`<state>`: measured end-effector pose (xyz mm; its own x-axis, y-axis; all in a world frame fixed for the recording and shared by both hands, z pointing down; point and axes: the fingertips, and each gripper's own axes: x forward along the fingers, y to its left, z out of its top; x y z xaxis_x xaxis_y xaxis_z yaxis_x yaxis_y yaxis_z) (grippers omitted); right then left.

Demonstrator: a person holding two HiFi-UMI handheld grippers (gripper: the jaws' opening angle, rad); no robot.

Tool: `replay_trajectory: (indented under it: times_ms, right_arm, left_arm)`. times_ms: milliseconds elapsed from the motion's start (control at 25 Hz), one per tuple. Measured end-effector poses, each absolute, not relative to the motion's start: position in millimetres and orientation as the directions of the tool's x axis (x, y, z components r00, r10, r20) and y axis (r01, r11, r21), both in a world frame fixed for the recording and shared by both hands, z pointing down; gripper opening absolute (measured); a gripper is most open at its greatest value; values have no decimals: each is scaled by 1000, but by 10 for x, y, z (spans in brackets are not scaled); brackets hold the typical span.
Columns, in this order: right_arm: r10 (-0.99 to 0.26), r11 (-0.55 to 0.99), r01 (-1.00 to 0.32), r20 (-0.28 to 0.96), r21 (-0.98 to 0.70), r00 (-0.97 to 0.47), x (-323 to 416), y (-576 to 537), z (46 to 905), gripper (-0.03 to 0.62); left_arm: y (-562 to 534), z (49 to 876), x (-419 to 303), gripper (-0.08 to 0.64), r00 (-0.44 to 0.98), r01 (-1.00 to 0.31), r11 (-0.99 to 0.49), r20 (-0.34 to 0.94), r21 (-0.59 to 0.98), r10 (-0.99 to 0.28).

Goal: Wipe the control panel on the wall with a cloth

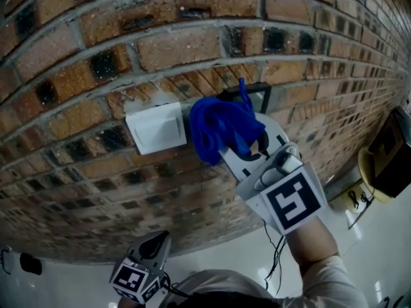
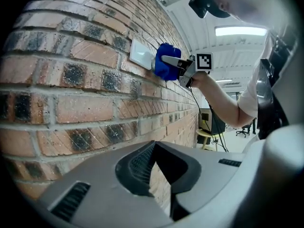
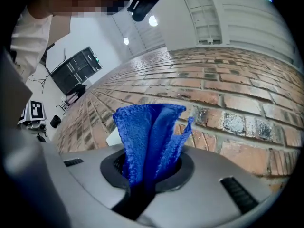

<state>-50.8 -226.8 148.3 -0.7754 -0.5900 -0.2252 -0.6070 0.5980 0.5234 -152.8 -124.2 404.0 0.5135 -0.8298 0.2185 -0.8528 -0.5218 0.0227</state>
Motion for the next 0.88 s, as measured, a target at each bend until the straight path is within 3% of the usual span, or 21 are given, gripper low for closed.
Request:
replay_trajectory:
  times_ms: [320, 600, 880]
  right_arm:
    - [-651, 566, -675, -246, 473, -718, -68, -2439, 1441, 89]
    - [-718, 444, -745, -299, 498, -628, 635, -2691, 1357, 89]
    - [-779, 414, -793, -276, 447, -563, 1096, -3044, 1521, 92]
  left_arm:
    - [-1202, 4115, -1621, 1, 484, -871, -489, 238, 39, -842]
    - [-1231, 4119, -1507, 1, 503, -859, -511, 244, 33, -829]
    - [-1238, 4102, -1420, 2, 520, -847, -531, 248, 23, -817]
